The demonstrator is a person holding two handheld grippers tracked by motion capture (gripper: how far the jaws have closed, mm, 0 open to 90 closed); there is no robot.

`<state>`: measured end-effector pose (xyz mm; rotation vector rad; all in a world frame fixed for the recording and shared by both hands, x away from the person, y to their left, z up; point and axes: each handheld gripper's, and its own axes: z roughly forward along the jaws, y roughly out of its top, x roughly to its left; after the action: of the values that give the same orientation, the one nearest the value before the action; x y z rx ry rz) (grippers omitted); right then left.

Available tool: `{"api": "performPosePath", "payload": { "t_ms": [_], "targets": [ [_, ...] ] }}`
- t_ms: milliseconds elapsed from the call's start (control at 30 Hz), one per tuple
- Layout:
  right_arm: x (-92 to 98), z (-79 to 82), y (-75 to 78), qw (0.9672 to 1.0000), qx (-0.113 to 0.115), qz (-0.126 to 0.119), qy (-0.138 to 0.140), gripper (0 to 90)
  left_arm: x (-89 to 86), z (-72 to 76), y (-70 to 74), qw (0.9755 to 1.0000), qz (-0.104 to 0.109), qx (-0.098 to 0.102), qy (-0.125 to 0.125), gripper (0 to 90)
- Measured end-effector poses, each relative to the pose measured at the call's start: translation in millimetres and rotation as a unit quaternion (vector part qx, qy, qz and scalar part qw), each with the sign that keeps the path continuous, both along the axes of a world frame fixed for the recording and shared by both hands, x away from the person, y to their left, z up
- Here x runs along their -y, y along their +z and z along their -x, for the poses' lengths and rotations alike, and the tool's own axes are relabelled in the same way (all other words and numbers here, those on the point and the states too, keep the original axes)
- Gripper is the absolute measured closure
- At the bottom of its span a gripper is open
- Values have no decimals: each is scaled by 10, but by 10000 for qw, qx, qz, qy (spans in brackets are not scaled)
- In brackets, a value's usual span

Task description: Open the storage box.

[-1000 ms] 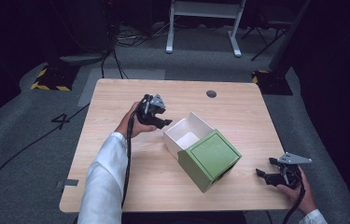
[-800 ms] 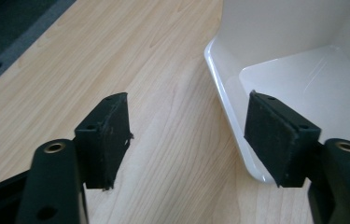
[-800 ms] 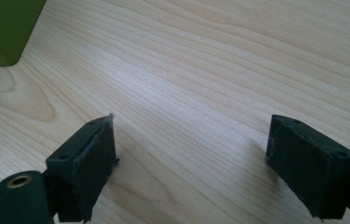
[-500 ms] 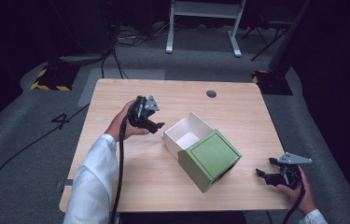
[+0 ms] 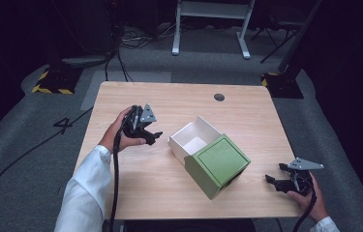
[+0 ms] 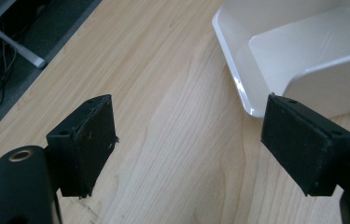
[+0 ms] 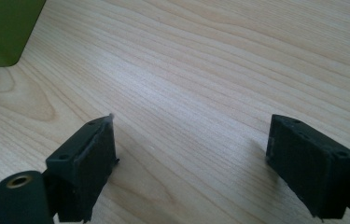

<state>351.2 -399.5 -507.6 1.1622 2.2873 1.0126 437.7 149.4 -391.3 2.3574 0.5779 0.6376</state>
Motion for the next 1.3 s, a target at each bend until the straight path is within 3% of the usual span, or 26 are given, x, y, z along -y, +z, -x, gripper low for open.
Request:
{"api": "performPosePath", "payload": {
  "t_ms": [467, 667, 767, 933, 1067, 1167, 1300],
  "targets": [
    [0, 0, 0, 10000, 0, 0, 1, 157, -142, 290, -99, 9997, -184, 176, 39, 181],
    [0, 0, 0, 10000, -1, 0, 1, 157, -217, 414, -151, 9996, -173, 200, 135, 180],
    [0, 0, 0, 10000, 1, -1, 0, 157, -284, 521, -252, 9992, -48, 249, 297, 179],
    [-1, 1, 0, 10000, 3, 2, -1, 157, -367, 616, -369, 9988, -20, 252, 427, 177],
    [0, 5, 0, 10000, 3, 0, -27, 157, -495, 724, -488, 9982, 141, 82, 580, 177],
    [0, 7, 0, 10000, 4, -1, -33, 157, -542, 769, -541, 9979, 25, 100, 636, 177],
    [0, 7, 0, 10000, 6, -1, -35, 157, -632, 846, -634, 9973, 77, -3, 735, 177]
  ]
}}
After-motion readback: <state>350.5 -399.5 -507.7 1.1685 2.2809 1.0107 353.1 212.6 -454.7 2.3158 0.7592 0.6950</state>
